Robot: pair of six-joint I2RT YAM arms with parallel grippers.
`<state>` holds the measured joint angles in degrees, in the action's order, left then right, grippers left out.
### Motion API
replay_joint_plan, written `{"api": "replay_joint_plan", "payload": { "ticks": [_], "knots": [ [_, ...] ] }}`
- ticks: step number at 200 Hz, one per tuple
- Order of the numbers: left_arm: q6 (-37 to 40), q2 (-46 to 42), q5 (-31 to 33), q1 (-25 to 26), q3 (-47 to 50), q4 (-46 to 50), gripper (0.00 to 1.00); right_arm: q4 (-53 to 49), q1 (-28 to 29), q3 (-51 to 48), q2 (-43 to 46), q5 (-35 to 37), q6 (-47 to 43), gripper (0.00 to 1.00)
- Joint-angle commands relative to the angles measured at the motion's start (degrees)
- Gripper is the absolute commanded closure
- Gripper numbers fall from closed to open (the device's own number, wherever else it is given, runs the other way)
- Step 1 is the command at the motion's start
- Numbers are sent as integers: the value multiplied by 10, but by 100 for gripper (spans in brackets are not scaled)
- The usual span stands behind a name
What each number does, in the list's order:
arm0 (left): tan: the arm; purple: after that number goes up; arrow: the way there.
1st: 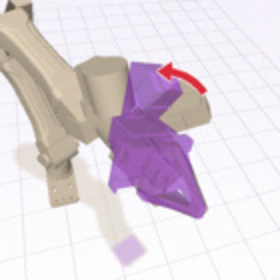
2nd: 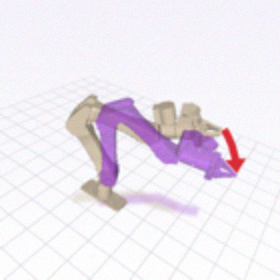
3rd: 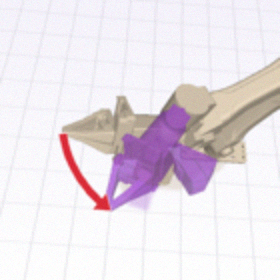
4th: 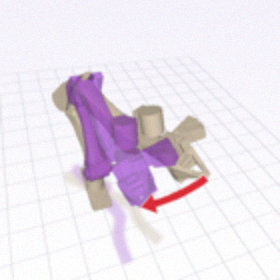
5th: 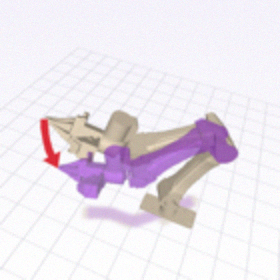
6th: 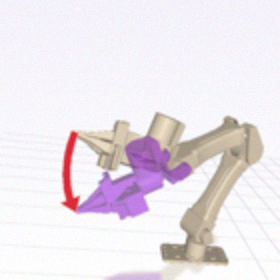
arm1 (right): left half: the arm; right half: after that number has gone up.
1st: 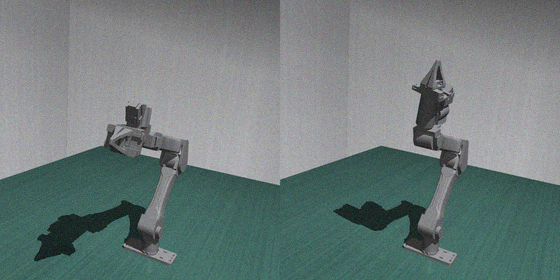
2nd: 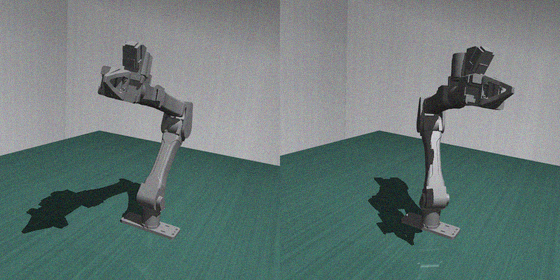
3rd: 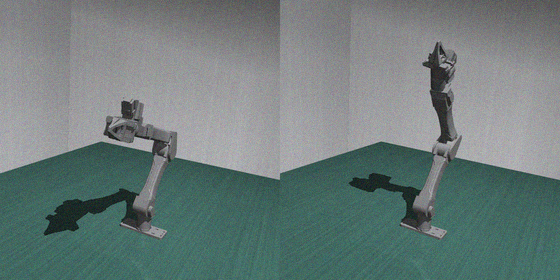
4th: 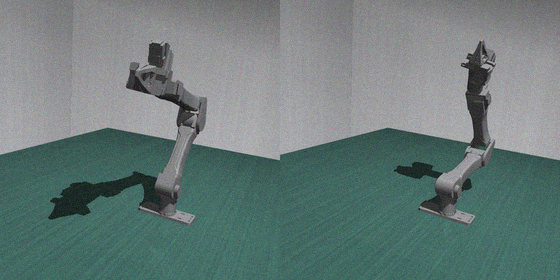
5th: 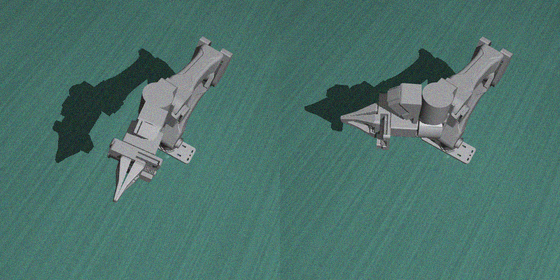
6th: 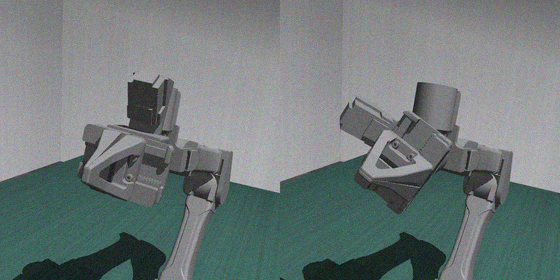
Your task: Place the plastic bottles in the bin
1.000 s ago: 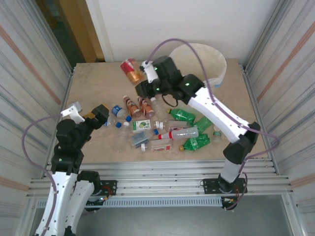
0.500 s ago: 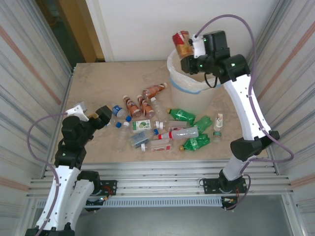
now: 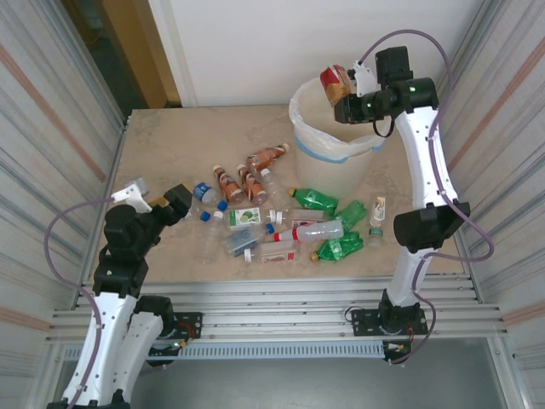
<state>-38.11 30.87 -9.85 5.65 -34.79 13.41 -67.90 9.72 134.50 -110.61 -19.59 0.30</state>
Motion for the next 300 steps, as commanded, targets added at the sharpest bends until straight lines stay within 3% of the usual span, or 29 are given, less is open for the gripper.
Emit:
{"api": "replay_joint_plan", "payload": {
  "ticks": [1,114,153,188,199,300],
  "knots": [
    [6,-4,-1,2,5,-11,1,-25,0,24,-22,-5,-24,100],
    [16,9,-9,3,6,-5,1,-39,30,23,-88,111,-57,100],
    [24,20,-11,2,6,12,1,-39,32,21,-100,129,-59,88],
    [18,34,-19,2,2,15,1,-36,32,22,-102,140,-59,56],
    [18,39,-18,2,0,18,1,-35,33,21,-98,144,-59,50],
    [-22,76,53,3,-25,87,2,11,31,21,-28,169,-39,35]
  ]
}}
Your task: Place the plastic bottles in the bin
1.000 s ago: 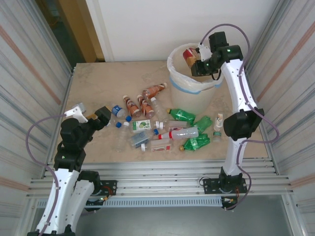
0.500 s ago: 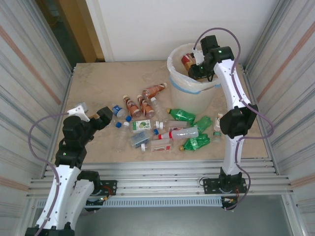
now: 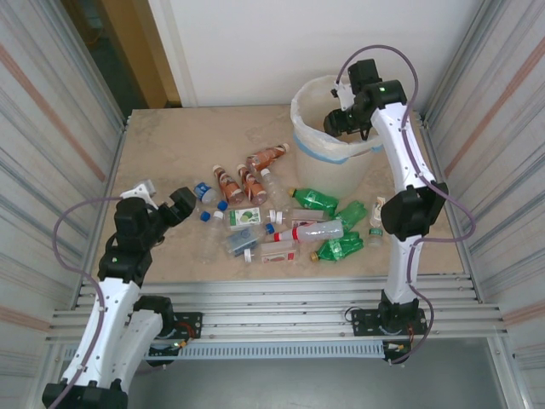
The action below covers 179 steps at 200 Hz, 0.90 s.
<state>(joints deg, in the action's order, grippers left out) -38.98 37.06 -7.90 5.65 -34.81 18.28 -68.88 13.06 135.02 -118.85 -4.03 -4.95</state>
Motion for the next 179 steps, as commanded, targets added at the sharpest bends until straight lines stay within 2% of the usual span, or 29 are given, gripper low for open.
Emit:
{"api": "replay_joint_plan", "payload": {
  "ticks": [1,34,68,85,106,121,171,179],
  "knots": [
    [-14,15,35,3,-25,40,2,21,-2,16,56,15,14,34],
    [-23,54,31,2,-36,63,3,37,-2,6,93,26,31,27],
    [3,90,-11,2,-41,79,5,73,-2,-43,156,47,52,22],
    [25,101,-37,7,-37,84,6,101,0,-93,200,69,58,18],
    [56,108,-42,28,-35,102,8,184,5,-217,285,104,62,8],
    [77,115,-26,53,-41,132,8,238,6,-308,345,127,76,0],
    [99,177,101,168,-72,232,8,310,7,-474,471,183,125,2],
    [98,190,116,184,-75,238,10,318,7,-493,485,190,134,2]
  ]
}}
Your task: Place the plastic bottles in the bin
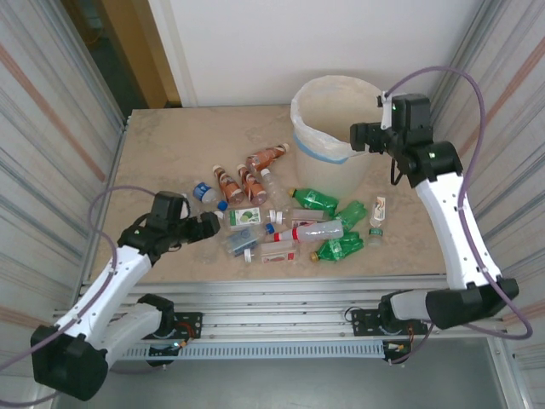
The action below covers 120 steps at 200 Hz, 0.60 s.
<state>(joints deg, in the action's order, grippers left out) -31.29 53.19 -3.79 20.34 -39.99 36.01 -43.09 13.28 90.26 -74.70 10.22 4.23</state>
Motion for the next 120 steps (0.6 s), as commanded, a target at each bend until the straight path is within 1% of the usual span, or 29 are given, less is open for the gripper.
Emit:
{"api": "replay_joint_plan", "payload": {
  "ticks": [1,11,25,57,77,92,120],
  "knots": [
    [21,31,77,39,-23,61,10,61,4,-48,44,48,43,2],
    [20,49,90,53,-26,64,11,70,5,-69,59,57,54,2],
    [23,74,91,63,-30,65,12,84,4,-96,77,59,65,2],
    [31,119,106,64,-37,61,12,105,4,-135,102,50,87,2],
    [33,143,114,64,-39,60,12,115,4,-152,112,56,97,2],
    [33,156,114,64,-36,55,15,118,4,-157,115,59,100,2],
    [34,173,114,63,-29,42,15,120,4,-156,114,54,101,2]
  ]
}}
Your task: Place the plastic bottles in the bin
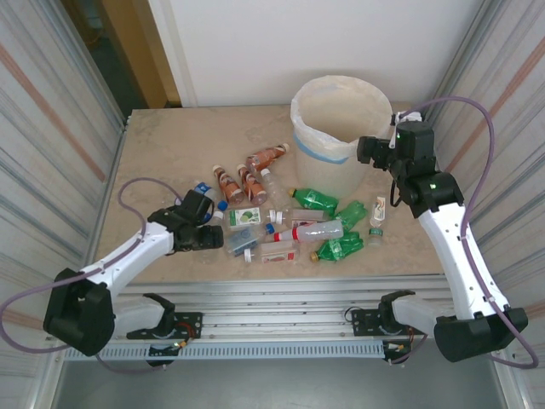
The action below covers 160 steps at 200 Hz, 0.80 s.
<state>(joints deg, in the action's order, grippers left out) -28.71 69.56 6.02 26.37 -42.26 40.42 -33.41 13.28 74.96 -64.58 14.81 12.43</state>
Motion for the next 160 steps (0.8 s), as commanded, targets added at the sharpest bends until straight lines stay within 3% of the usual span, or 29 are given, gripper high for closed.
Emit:
{"api": "replay_joint_plan", "payload": {
  "ticks": [1,160],
  "knots": [
    [8,10,16,3,-7,-3,16,23,4,-3,13,8,19,2],
    [14,78,14,-2,-2,-47,19,25,4,-16,16,-2,40,2]
  ]
}}
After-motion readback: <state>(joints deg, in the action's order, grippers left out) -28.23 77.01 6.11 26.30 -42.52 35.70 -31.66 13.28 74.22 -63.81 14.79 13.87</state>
